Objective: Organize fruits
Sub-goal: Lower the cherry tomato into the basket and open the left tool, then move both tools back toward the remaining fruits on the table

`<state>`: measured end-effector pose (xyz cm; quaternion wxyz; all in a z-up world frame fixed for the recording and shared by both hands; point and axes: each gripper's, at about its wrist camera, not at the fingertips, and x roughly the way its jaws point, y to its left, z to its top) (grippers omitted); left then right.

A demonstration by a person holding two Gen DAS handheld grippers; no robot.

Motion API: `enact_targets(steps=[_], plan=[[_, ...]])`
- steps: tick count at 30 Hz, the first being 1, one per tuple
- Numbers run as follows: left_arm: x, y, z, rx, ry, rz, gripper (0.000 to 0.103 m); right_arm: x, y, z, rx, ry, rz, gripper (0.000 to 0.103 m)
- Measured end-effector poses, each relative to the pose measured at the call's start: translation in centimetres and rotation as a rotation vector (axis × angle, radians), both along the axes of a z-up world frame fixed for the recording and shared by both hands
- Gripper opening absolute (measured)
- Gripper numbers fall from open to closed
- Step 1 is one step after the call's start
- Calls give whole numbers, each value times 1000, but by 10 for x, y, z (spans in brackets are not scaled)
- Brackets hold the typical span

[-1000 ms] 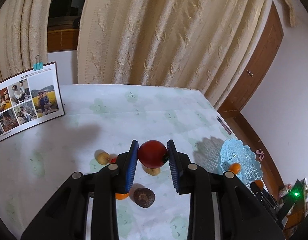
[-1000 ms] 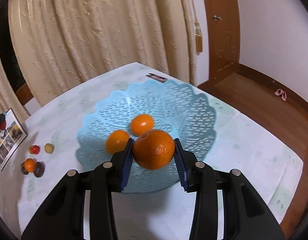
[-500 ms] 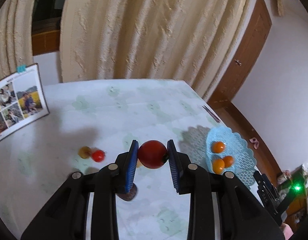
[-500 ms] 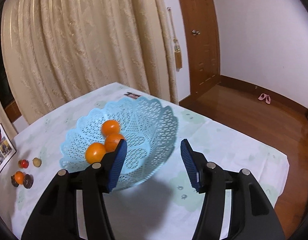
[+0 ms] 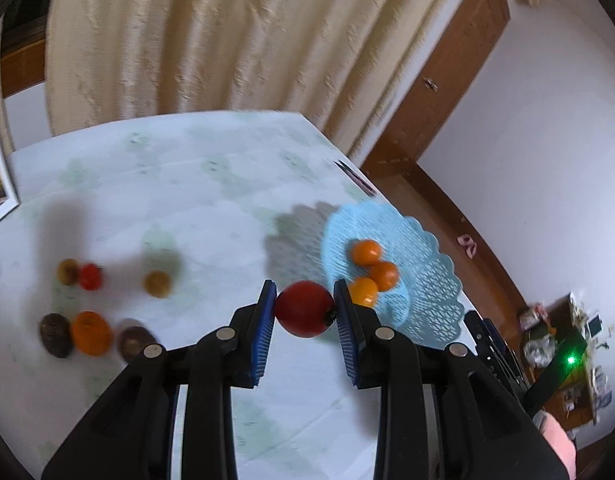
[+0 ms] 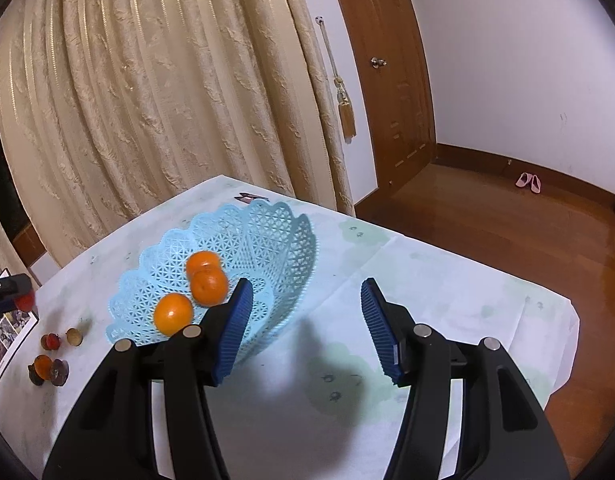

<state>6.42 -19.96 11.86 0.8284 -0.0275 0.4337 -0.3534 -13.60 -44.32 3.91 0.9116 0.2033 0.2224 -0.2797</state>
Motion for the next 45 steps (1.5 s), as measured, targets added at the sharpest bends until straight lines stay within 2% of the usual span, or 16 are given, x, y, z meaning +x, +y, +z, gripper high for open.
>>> enact_targets(steps=[8,15,17,18,19,20,21,23,25,31,33,45], plan=[[-21,-67,-20,42,35,-119,30,-5,-11,-3,11,1,1,58],[-34,-109,-37,70,50,-192,30,-5,-17,-6,28,0,-3,58],[-35,-113,-40,69,53,-194,34,-5,-17,-6,27,-2,-2,58],[-34,-113,-41,68,55,-191,39,-5,-18,-6,27,-3,-3,58],[-33,-112,-41,63,54,-178,59,-5,-18,-6,27,-4,-4,58],[-31,-110,-41,60,48,-163,74,-5,-18,-5,30,-6,-5,58],[-29,-106,-40,58,36,-139,76,-5,-19,-5,32,-7,-6,58],[-25,-101,-38,74,25,-108,78,-5,-19,-5,35,-9,-7,60],[-21,-93,-37,86,10,-78,79,-5,-17,-4,33,-18,-11,69],[-15,-60,-26,106,-83,17,84,-4,-7,2,24,-42,4,71],[-12,-49,-22,105,-97,42,87,-4,-3,5,21,-54,11,74],[6,39,-9,115,-138,214,88,19,37,13,1,-57,117,75]])
